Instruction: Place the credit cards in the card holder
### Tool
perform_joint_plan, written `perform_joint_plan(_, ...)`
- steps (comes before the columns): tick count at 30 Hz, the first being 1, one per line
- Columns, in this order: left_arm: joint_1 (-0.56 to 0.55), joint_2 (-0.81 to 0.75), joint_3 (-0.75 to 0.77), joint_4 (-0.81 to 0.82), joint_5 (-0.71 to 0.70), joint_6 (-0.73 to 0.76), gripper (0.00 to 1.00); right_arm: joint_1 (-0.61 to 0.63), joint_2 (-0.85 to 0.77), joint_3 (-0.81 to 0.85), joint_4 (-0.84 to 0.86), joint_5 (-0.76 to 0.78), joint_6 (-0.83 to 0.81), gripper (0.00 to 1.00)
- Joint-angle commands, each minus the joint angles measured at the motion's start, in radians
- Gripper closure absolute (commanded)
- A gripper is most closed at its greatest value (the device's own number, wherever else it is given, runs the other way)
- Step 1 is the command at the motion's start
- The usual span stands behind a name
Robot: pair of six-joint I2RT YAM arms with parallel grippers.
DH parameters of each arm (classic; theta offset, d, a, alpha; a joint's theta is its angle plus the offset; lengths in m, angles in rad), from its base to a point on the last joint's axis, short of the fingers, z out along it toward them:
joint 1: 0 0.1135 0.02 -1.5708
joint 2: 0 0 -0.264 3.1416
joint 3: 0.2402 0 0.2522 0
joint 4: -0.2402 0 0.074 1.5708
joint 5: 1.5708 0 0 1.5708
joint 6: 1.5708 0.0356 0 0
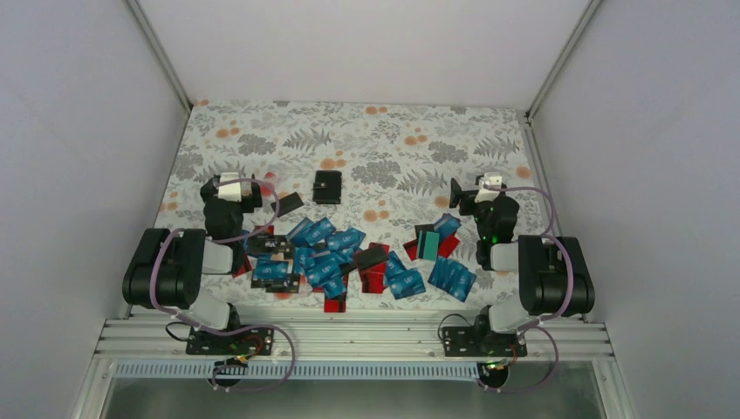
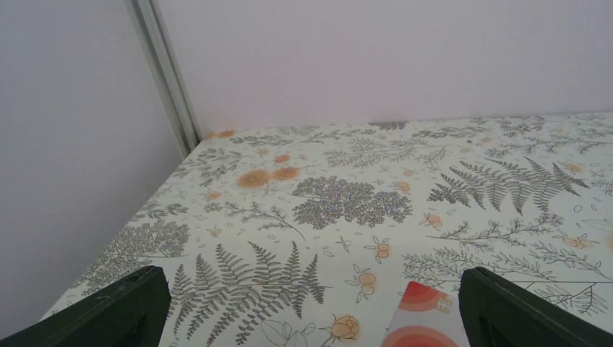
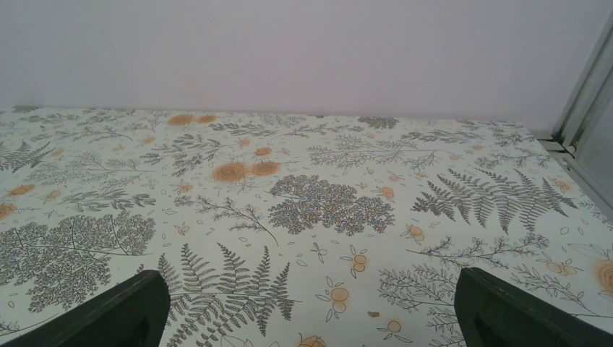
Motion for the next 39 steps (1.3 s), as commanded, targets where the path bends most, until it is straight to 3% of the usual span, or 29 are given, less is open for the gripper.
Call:
perform_joint_plan(1,-0.002,0.009,-0.011,0.049,0.019,0.004,0.00,-0.006,0.006,0.015,0.039,-0.004,-0.016,0.00)
perform_joint_plan(12,-0.001,0.010,-0.008,0.044,0.023,0.003,0.00,-0.005,0.000,0.017,0.030,0.000,-0.017,0.00)
perform_joint_plan(14,-0.001,0.008,-0.010,0.047,0.023,0.004,0.00,0.002,-0.015,0.060,-0.045,0.029,-0.014,0.00)
perform_joint_plan(16,-0.003,0.005,-0.013,0.053,0.008,0.004,0.00,0.013,-0.032,0.150,-0.234,0.066,-0.008,0.00)
perform_joint_plan(20,-0.021,-0.048,0.008,-0.020,-0.107,-0.015,0.00,0.024,-0.074,0.252,-0.414,0.122,0.056,0.00)
perform_joint_plan(24,-0.037,-0.133,0.208,-0.474,-0.200,-0.082,0.00,0.024,-0.094,0.342,-0.547,0.090,0.156,0.00)
perform_joint_plan(30,-0.044,-0.189,0.409,-0.820,-0.184,-0.168,0.00,0.023,-0.045,0.628,-0.912,0.043,0.312,0.00)
perform_joint_plan(32,-0.019,-0.138,0.495,-0.944,-0.130,-0.265,0.00,0.014,-0.001,0.734,-1.038,0.038,0.377,0.00)
perform_joint_plan(34,0.033,-0.056,0.589,-1.052,0.057,-0.343,0.00,-0.016,0.058,0.813,-1.126,-0.060,0.415,0.00)
perform_joint_plan(36,0.062,0.022,0.674,-1.143,0.184,-0.400,0.00,-0.042,0.090,0.821,-1.113,-0.183,0.434,0.00)
perform_joint_plan(39,0.051,0.076,0.712,-1.181,0.253,-0.386,0.00,-0.044,0.123,0.825,-1.115,-0.252,0.460,0.00)
